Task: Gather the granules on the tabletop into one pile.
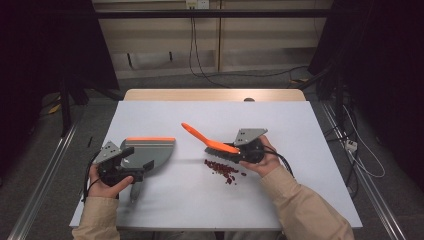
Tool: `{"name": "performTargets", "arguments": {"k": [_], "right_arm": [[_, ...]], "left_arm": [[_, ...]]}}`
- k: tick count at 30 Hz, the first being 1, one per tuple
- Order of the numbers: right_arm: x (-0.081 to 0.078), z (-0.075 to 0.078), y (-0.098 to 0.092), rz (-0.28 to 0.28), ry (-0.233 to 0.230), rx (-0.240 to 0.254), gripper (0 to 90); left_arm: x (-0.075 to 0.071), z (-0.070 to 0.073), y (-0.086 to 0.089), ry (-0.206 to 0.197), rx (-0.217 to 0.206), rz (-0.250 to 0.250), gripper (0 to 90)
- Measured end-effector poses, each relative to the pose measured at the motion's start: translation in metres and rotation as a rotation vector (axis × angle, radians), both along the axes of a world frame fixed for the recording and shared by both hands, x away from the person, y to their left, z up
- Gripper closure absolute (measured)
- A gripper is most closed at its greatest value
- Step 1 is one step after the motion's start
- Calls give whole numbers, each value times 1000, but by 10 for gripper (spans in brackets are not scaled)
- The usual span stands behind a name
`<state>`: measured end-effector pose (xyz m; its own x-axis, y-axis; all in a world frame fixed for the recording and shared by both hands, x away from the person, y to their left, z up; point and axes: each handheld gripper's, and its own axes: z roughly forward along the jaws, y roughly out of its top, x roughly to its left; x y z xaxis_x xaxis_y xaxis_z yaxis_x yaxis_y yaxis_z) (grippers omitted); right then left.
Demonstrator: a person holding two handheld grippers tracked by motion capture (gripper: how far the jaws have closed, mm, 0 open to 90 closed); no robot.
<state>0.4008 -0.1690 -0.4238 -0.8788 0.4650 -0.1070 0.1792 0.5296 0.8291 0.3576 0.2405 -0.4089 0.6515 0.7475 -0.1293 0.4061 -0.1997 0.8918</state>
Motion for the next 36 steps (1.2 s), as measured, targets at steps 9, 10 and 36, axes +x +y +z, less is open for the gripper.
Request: {"name": "performTargets", "arguments": {"k": [9,10,36], "right_arm": [[20,-12,28,95,22,-13,711],[18,-12,28,104,15,-27,711],[-37,4,-32,-479,119,139,711]], "left_arm": [[0,0,3,3,-3,6,63],[0,-1,3,3,-2,6,63],[-3,-2,2,4,-11,-29,63]]}}
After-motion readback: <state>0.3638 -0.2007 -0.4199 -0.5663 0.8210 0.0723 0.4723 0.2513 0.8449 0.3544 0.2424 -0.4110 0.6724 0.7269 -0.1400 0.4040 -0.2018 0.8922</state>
